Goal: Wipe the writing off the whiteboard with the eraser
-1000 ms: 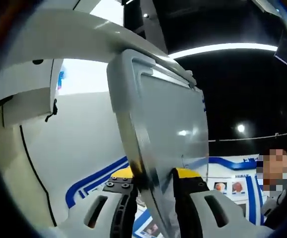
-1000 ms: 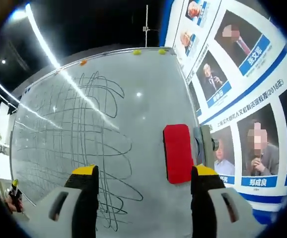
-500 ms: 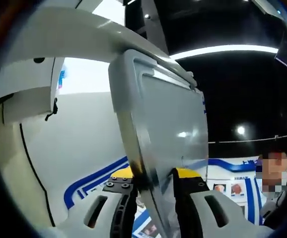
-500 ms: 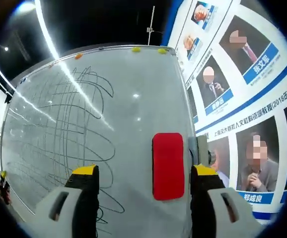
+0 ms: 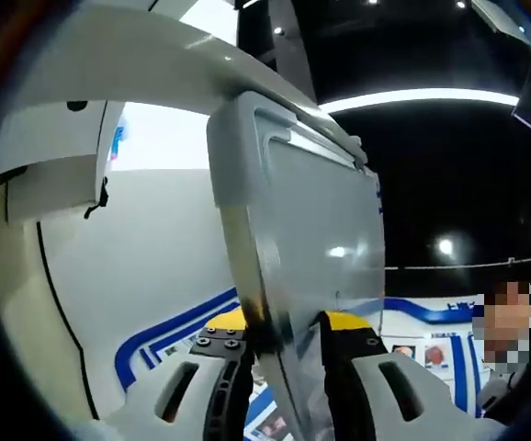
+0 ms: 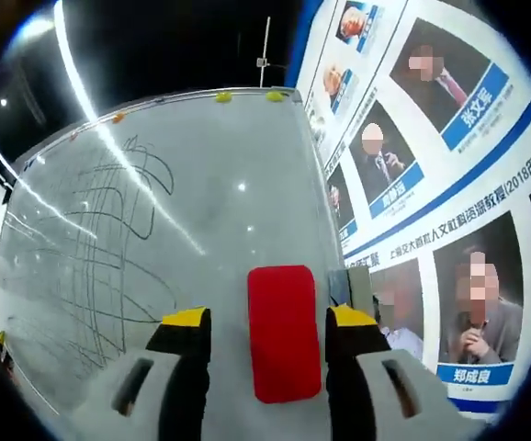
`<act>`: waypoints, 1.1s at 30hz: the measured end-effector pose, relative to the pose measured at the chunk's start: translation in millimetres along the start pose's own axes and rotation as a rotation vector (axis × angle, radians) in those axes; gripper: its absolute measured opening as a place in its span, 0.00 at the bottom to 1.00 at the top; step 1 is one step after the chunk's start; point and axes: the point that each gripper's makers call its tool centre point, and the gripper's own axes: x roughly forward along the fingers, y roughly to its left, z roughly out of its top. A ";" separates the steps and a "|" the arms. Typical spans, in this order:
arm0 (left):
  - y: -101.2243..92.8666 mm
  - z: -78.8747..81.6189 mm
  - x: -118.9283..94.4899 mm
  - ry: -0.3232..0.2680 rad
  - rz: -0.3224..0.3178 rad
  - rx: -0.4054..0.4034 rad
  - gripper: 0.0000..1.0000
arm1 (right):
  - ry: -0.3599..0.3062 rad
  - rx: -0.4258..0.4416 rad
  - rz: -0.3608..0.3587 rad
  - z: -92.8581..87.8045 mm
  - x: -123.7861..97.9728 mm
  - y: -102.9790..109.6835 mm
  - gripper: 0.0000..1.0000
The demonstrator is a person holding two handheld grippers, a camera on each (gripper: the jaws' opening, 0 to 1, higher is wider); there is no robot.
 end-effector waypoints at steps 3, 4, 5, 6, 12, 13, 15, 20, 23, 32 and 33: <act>-0.6 -0.5 0.1 0.000 0.001 -0.001 0.31 | -0.005 0.014 -0.002 0.4 0.7 -1.9 0.41; -0.9 -1.0 0.2 0.002 0.003 -0.008 0.31 | -0.027 0.037 0.002 3.6 3.4 -5.0 0.40; -3.2 -2.9 0.8 0.004 0.005 -0.008 0.31 | -0.028 0.030 0.005 4.1 5.3 -5.1 0.40; -4.6 -4.1 1.2 0.004 0.006 -0.010 0.31 | -0.027 0.021 0.002 3.9 5.9 -4.7 0.40; 0.4 -0.4 0.4 0.006 0.013 -0.018 0.31 | 0.016 -0.044 -0.011 -1.9 13.4 -12.1 0.38; 4.5 3.3 -0.6 0.005 0.015 -0.020 0.31 | 0.014 -0.023 -0.001 -2.1 14.5 -12.0 0.38; 6.5 4.8 -1.1 0.007 0.015 -0.021 0.31 | 0.020 0.005 -0.011 -3.8 15.5 -16.0 0.38; 3.2 1.7 -0.2 0.008 0.017 -0.026 0.32 | 0.043 0.086 0.006 -12.3 17.0 -15.5 0.35; 2.7 1.0 0.1 0.010 0.020 -0.029 0.32 | 0.042 0.127 0.028 -14.4 18.4 -12.5 0.33; 5.7 4.2 -1.0 0.007 0.025 -0.040 0.32 | 0.038 0.106 0.030 -13.6 17.1 -9.9 0.31; 6.1 4.6 -1.1 0.008 0.025 -0.041 0.32 | 0.037 0.107 0.031 -13.7 17.0 -10.1 0.31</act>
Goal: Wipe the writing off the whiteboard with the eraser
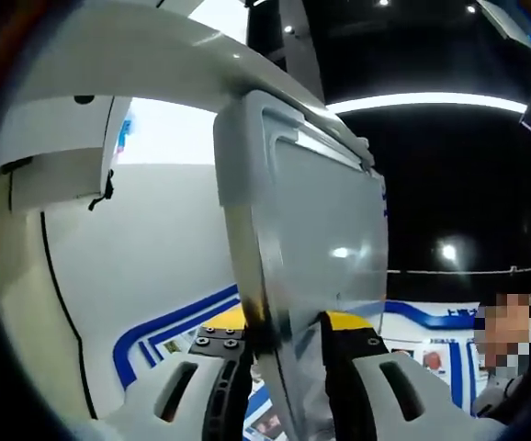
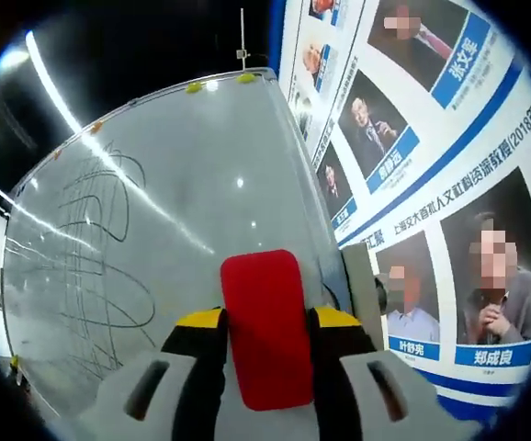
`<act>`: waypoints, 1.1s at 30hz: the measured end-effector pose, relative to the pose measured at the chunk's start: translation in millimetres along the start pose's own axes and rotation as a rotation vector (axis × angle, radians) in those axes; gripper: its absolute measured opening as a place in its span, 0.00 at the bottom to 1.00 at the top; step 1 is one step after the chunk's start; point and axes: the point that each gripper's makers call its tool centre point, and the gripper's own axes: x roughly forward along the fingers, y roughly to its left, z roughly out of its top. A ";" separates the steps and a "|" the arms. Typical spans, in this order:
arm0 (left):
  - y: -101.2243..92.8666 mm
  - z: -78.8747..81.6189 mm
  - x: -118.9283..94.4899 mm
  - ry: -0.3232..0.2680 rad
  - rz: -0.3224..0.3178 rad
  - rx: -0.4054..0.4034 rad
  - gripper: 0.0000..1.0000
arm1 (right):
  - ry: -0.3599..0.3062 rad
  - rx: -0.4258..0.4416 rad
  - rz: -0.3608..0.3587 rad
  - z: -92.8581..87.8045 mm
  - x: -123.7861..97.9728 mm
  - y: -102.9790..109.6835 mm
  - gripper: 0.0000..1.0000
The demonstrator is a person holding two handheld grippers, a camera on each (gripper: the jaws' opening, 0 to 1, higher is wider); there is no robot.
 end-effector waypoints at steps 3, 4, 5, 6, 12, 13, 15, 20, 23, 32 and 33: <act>-0.2 0.2 -0.3 -0.003 -0.007 0.005 0.32 | 0.003 -0.004 0.000 -0.2 -0.6 0.1 0.30; 1.1 1.4 -0.5 -0.002 -0.008 0.006 0.32 | 0.004 -0.003 0.000 -0.6 -0.6 0.1 0.30; 1.8 2.1 -0.5 0.000 -0.007 0.006 0.32 | 0.005 -0.003 0.001 -0.9 -0.5 0.0 0.30; 0.6 0.9 -0.2 0.002 -0.007 0.006 0.32 | 0.005 -0.006 0.003 -1.3 -0.5 0.4 0.30; 0.1 -0.3 0.0 0.003 -0.007 0.007 0.32 | -0.008 -0.012 0.004 -1.9 -0.9 0.1 0.30; 0.1 -0.2 0.0 0.001 -0.008 0.008 0.32 | -0.015 -0.014 0.004 -2.4 -1.1 0.3 0.30; -3.8 -3.6 0.8 -0.002 -0.009 0.008 0.32 | -0.035 -0.019 0.006 -3.0 -2.0 0.8 0.30; -4.7 -4.3 1.0 -0.001 -0.008 0.000 0.32 | -0.061 -0.013 0.009 -6.9 -4.1 0.7 0.30; -8.2 -7.3 2.0 -0.001 -0.006 0.000 0.32 | -0.062 -0.023 0.008 -9.7 -4.8 3.1 0.30; 0.8 1.2 -0.3 0.001 0.002 -0.001 0.32 | -0.066 -0.031 0.012 -22.7 -10.4 4.6 0.30; 1.3 1.7 -0.4 -0.001 0.004 -0.002 0.32 | -0.064 -0.031 0.012 -24.0 -10.8 4.2 0.30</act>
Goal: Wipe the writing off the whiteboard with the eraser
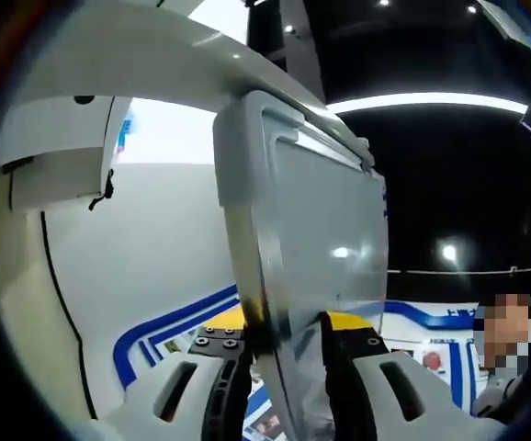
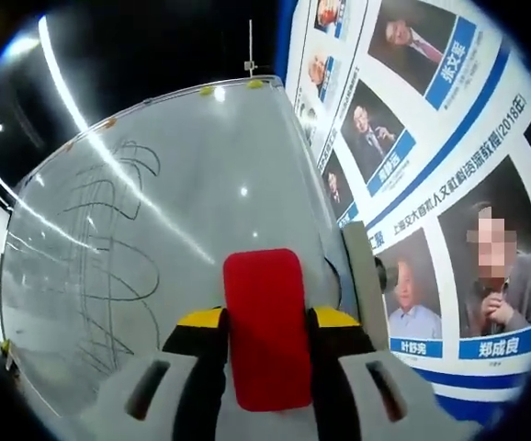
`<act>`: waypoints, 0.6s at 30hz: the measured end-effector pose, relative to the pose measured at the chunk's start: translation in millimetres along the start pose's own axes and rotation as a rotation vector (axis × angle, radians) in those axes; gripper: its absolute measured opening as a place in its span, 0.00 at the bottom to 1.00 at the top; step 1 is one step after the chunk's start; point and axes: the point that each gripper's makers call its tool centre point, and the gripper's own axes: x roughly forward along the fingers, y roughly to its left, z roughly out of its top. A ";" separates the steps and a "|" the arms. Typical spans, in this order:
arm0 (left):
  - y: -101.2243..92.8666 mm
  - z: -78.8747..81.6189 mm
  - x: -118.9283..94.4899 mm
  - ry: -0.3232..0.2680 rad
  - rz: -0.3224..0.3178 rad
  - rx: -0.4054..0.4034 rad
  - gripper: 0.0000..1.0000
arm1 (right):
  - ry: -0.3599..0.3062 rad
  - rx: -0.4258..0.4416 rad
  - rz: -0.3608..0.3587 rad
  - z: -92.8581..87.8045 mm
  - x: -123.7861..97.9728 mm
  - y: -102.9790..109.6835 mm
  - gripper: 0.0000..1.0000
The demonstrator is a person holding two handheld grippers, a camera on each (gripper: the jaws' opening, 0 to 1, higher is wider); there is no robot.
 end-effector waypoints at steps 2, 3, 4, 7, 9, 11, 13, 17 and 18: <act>2.3 2.0 -0.5 -0.012 0.009 -0.003 0.32 | 0.010 0.002 -0.001 -6.1 -2.4 0.1 0.30; 1.7 1.3 -0.6 -0.014 0.010 -0.003 0.32 | 0.011 0.005 -0.001 -8.5 -3.5 0.0 0.30; 1.8 1.4 -0.7 -0.015 0.012 -0.004 0.32 | 0.012 0.006 -0.002 -9.9 -4.0 -0.3 0.30; -1.1 -1.2 -0.1 -0.013 0.012 -0.005 0.32 | 0.018 0.012 -0.004 -18.3 -7.2 -0.6 0.30; -4.2 -4.3 0.7 -0.009 0.013 -0.005 0.32 | 0.021 0.021 -0.008 -22.5 -8.8 -1.6 0.30; -4.3 -4.4 0.7 -0.009 0.015 -0.005 0.33 | 0.023 0.027 -0.009 -26.6 -10.7 -2.1 0.30; -4.4 -4.5 0.7 -0.008 0.017 -0.004 0.33 | 0.027 0.032 -0.011 -32.8 -13.5 -2.8 0.30; -4.5 -4.9 0.5 -0.013 0.018 -0.003 0.33 | 0.036 0.040 -0.015 -41.9 -17.5 -5.0 0.30; -6.0 -6.3 0.8 -0.014 0.019 -0.003 0.33 | 0.040 0.045 -0.017 -45.4 -19.0 -5.7 0.30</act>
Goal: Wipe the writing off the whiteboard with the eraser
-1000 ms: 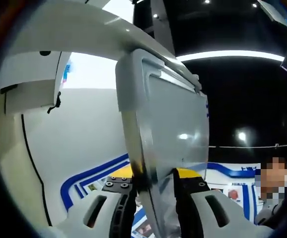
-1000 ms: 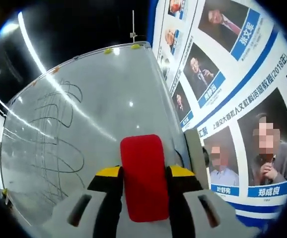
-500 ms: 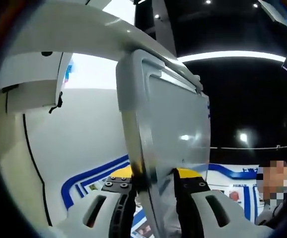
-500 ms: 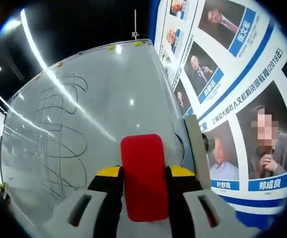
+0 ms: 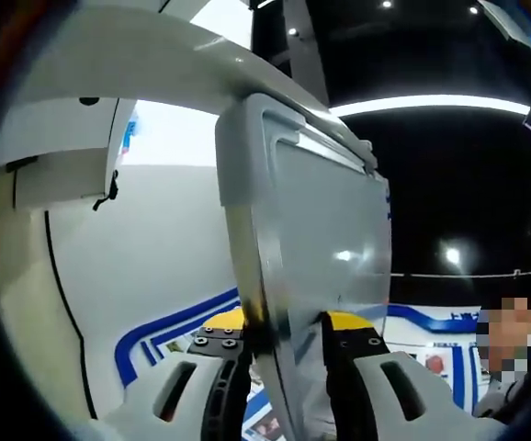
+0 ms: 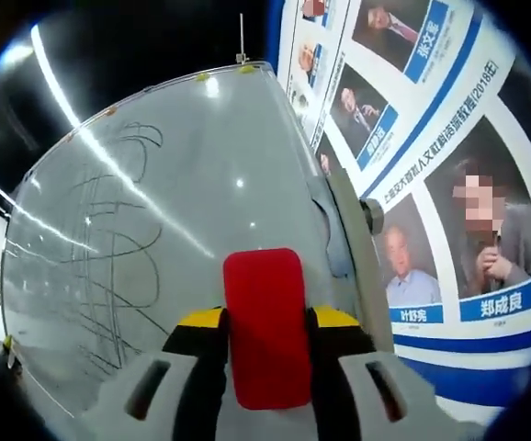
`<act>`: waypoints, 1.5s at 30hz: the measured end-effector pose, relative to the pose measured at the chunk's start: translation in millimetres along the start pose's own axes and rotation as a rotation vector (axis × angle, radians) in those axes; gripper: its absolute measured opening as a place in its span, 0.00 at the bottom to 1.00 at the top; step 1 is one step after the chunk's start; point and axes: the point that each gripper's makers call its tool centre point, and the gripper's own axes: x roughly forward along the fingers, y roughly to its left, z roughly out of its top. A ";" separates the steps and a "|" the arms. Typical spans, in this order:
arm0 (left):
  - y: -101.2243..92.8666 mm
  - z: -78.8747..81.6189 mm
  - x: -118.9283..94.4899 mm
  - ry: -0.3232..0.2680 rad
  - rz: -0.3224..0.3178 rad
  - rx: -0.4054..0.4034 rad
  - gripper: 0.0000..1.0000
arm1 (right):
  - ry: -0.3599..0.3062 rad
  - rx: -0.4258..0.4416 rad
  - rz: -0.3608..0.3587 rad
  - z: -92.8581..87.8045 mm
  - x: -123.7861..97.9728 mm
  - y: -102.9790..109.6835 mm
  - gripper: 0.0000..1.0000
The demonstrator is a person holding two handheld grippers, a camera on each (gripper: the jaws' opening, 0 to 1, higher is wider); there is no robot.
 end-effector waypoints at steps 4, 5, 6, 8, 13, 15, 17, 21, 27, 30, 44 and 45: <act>-0.1 0.2 -0.1 -0.002 0.003 -0.004 0.33 | 0.009 0.003 -0.001 -10.8 -4.8 -0.7 0.29; 1.3 1.6 -0.3 -0.001 0.004 -0.004 0.33 | 0.013 0.004 -0.002 -13.7 -6.0 -1.2 0.29; 1.5 1.7 -0.4 0.000 0.005 -0.005 0.33 | 0.015 0.005 -0.002 -15.7 -7.0 -1.4 0.29; 3.7 4.0 -0.9 -0.001 0.007 -0.004 0.33 | 0.024 0.010 -0.004 -22.7 -9.8 -2.6 0.29; 4.3 4.5 -1.5 -0.007 0.009 -0.006 0.33 | 0.033 0.027 -0.010 -35.0 -14.8 -5.5 0.29; 3.2 3.5 -1.3 -0.008 0.009 -0.006 0.33 | 0.035 0.031 -0.011 -38.4 -16.1 -6.3 0.29; 2.2 2.6 -1.2 -0.008 0.009 -0.006 0.33 | 0.040 0.032 -0.012 -42.0 -17.4 -6.8 0.29; 0.0 0.5 -0.8 -0.006 0.010 -0.007 0.33 | 0.055 0.023 -0.009 -48.1 -19.7 -6.9 0.29; 1.3 1.9 -1.3 -0.003 0.013 -0.006 0.33 | 0.087 0.052 -0.005 -54.6 -24.2 -4.8 0.29; 3.3 3.6 -1.8 0.001 0.016 -0.005 0.33 | 0.092 0.067 0.000 -56.0 -26.4 -1.7 0.29; 4.9 4.8 -3.1 -0.002 0.014 -0.005 0.32 | 0.072 0.061 -0.012 -38.5 -45.2 0.8 0.29; 5.2 5.1 -3.2 -0.001 0.015 -0.005 0.32 | 0.076 0.054 -0.016 -38.0 -46.9 0.5 0.29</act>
